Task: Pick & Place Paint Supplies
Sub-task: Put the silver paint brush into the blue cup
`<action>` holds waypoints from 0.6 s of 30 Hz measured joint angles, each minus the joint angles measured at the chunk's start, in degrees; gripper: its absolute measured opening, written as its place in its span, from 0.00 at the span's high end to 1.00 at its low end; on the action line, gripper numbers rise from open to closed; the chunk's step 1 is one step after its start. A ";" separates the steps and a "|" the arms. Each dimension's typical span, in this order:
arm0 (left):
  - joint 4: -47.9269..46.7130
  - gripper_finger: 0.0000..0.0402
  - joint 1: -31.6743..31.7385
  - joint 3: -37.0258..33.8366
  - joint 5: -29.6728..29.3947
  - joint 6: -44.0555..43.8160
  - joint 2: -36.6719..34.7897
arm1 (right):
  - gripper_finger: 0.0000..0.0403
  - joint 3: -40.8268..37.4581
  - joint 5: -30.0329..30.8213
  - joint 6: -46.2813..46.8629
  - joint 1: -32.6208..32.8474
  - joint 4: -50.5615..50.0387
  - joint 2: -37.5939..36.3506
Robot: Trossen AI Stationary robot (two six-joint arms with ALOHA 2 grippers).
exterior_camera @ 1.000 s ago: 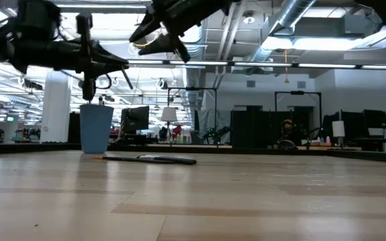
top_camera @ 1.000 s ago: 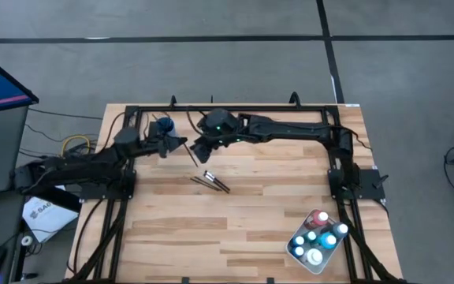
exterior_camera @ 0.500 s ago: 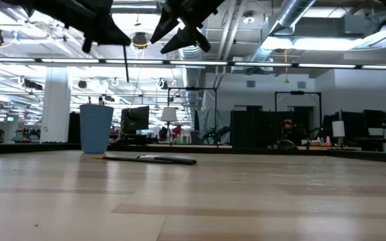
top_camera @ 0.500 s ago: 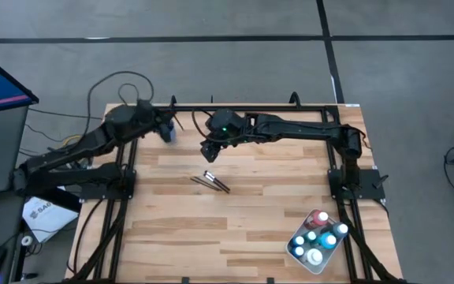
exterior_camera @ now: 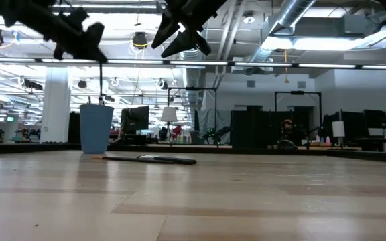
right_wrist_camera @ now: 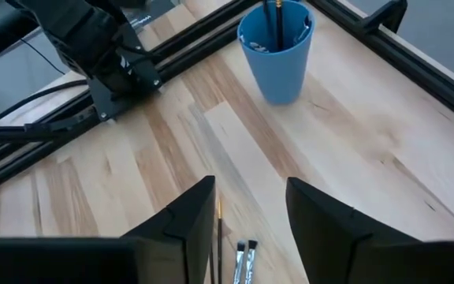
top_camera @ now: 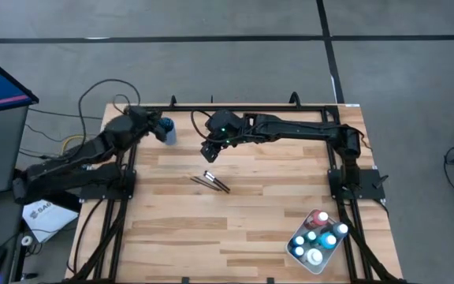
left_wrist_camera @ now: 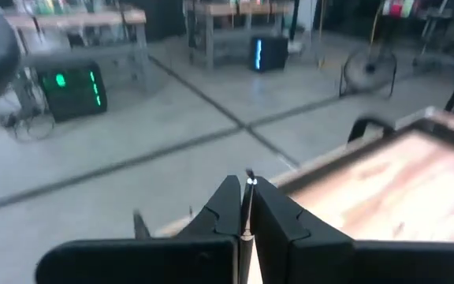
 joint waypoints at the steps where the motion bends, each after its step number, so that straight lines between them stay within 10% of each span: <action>1: -0.14 1.00 0.02 -1.20 0.09 -0.32 0.06 | 0.63 0.00 0.00 0.00 0.00 -0.14 0.00; 18: 1.63 0.76 0.02 -9.66 -0.46 -2.40 0.13 | 0.47 -7.86 -0.18 2.89 -0.01 -2.60 0.07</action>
